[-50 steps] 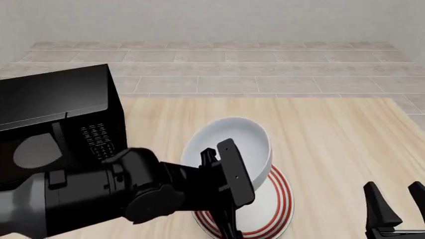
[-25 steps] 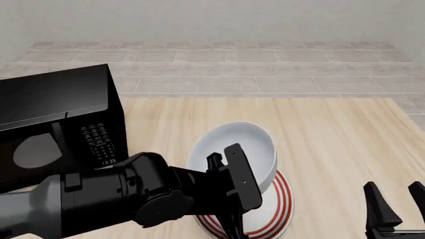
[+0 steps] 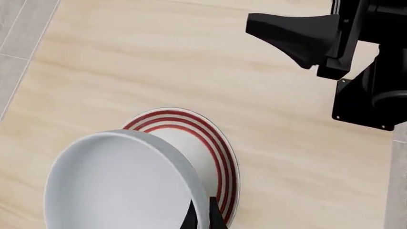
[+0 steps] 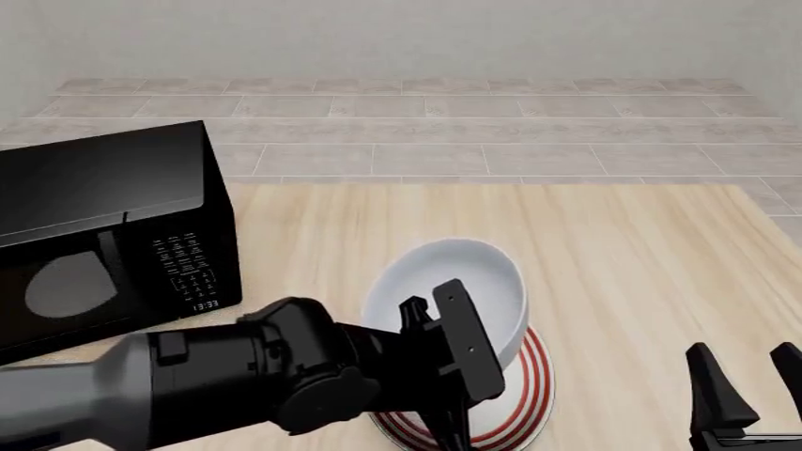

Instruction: Pick up the white bowl and put it on the plate.

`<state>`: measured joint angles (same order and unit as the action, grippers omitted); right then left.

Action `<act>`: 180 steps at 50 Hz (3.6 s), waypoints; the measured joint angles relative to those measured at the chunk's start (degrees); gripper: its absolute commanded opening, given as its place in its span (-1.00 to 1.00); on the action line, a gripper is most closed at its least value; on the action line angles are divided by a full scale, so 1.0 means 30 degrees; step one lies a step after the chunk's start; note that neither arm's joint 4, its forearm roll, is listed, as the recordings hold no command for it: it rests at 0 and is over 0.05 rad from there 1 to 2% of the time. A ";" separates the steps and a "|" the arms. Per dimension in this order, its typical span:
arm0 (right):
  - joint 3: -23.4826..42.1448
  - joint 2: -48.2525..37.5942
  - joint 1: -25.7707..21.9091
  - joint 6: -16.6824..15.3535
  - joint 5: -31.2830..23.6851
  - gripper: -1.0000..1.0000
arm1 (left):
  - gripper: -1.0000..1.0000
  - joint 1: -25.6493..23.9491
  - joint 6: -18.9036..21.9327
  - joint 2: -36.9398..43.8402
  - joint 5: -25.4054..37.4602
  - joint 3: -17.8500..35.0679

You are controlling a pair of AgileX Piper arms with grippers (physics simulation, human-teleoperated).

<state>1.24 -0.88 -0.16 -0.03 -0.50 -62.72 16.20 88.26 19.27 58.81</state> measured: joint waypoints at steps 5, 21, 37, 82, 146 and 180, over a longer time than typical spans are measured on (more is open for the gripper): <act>0.0000 0.0000 0.0000 0.0000 0.0000 1.00 | -1.00 0.0017 -0.0058 0.0113 -0.0125 -0.0006; 0.0000 0.0000 0.0000 0.0000 0.0000 1.00 | -1.00 0.0015 -0.0310 0.0335 -0.0608 -0.0271; 0.0000 0.0000 0.0000 0.0000 0.0000 1.00 | -1.00 -0.0059 -0.0526 0.0581 -0.1074 -0.0490; 0.0000 0.0000 0.0000 0.0000 0.0000 1.00 | -1.00 -0.0266 -0.1428 0.1520 -0.2528 -0.1232; 0.0000 0.0000 0.0000 0.0000 0.0000 1.00 | 1.00 -0.0175 -0.1792 0.3148 -0.3645 -0.0822; 0.0000 0.0000 0.0000 0.0000 0.0000 1.00 | 1.00 -0.0175 -0.1050 0.0351 -0.1268 -0.1046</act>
<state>1.24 -0.88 -0.16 -0.03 -0.50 -63.24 13.05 89.32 15.47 55.67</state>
